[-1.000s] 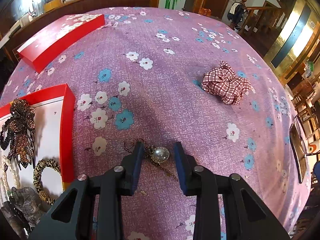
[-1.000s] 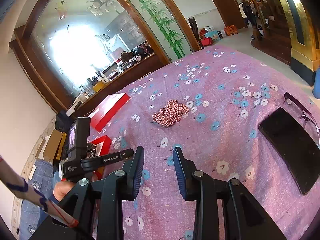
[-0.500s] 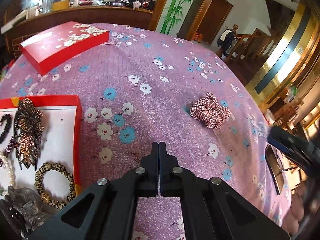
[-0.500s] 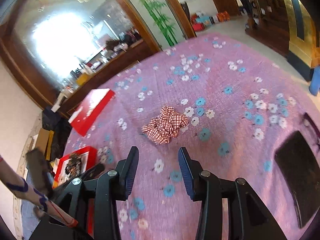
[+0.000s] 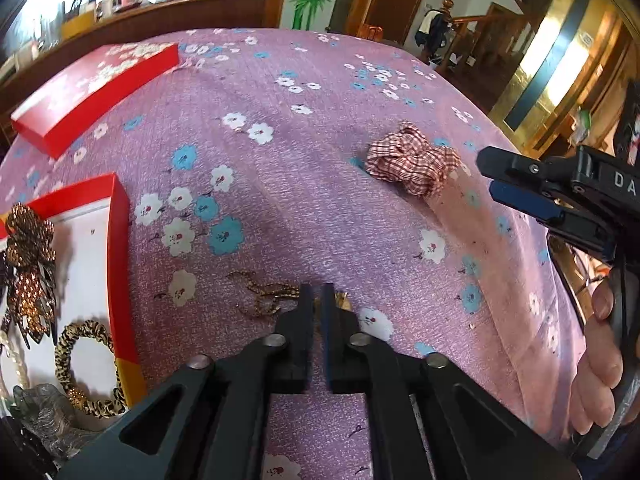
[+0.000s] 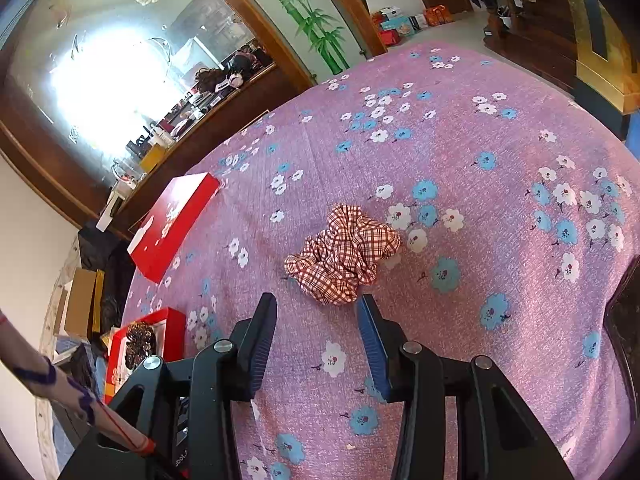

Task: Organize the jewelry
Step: 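Grasp the small gold round pendant on the tablecloth with the left tool, then grasp the red plaid scrunchie with the right tool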

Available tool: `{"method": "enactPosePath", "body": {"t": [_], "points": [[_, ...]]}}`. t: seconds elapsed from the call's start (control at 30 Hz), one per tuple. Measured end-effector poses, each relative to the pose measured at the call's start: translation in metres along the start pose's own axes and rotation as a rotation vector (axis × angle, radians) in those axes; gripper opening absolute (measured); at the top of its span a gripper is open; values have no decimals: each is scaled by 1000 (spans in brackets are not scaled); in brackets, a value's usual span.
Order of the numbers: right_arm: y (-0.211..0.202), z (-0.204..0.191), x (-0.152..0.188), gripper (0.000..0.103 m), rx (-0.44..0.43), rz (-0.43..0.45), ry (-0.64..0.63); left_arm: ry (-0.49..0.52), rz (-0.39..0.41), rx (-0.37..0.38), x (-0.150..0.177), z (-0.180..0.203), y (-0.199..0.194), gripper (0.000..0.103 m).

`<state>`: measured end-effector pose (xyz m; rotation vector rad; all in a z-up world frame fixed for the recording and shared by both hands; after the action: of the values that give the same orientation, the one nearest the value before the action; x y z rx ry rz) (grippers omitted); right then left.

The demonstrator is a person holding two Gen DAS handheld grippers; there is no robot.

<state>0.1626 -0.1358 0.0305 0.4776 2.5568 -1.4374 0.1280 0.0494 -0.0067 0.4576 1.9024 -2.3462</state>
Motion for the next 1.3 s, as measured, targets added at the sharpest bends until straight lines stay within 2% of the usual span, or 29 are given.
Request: {"method": "enactPosePath", "body": {"t": [0.03,0.07,0.23,0.33,0.5,0.53,0.77,0.83,0.9,0.97,1.0,1.03,1.07,1.1,1.2,1.3], "points": [[0,1,1,45,0,3,0,12,3,-16,1,3,0,39],[-1,2,1,45,0,5,0,22,15,-34,2,6,-1,42],[0,9,1,45,0,3,8,79,10,-94,7,18,7,42],[0,12,0,45,1,4,11,77,32,-117,8,17,7,20],[-1,10,-6,45,9,6,3,63,32,-101,8,14,5,20],[-2,10,-8,45,12,7,0,57,31,-87,7,12,4,19],[14,16,-25,47,37,-32,14,-36,50,154,0,-11,-16,20],[19,16,-27,49,39,-40,15,-49,55,178,-1,-13,-19,20],[25,12,-29,59,68,-36,-6,-58,67,179,-1,-14,-22,20],[34,6,-31,60,89,-27,-39,-60,82,181,-2,-14,-25,20],[39,4,-31,56,98,-26,-54,-62,89,175,-1,-13,-27,20],[45,2,-31,45,105,-32,-71,-62,96,172,-1,-13,-28,20],[51,1,-31,10,113,-40,-85,-61,101,171,-1,-12,-29,20],[55,0,-29,3,127,-54,-97,-62,106,169,-1,-12,-30,20],[46,-3,-26,0,127,-3,-134,-72,127,156,-1,-14,-34,20],[16,-10,-25,1,99,104,-162,-72,151,154,0,-12,-41,20]]}}
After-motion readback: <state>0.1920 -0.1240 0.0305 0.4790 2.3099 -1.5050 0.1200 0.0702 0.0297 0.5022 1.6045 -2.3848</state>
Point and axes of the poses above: each gripper's, at about its wrist camera, not at the fingertips, and y roughly the way its jaws point, z to its right, x to its underside, the point moved 3 cm from there along y, roughly the way its jaws point, and after that the axes turned 15 degrees about -z, right-handed, at the moved point
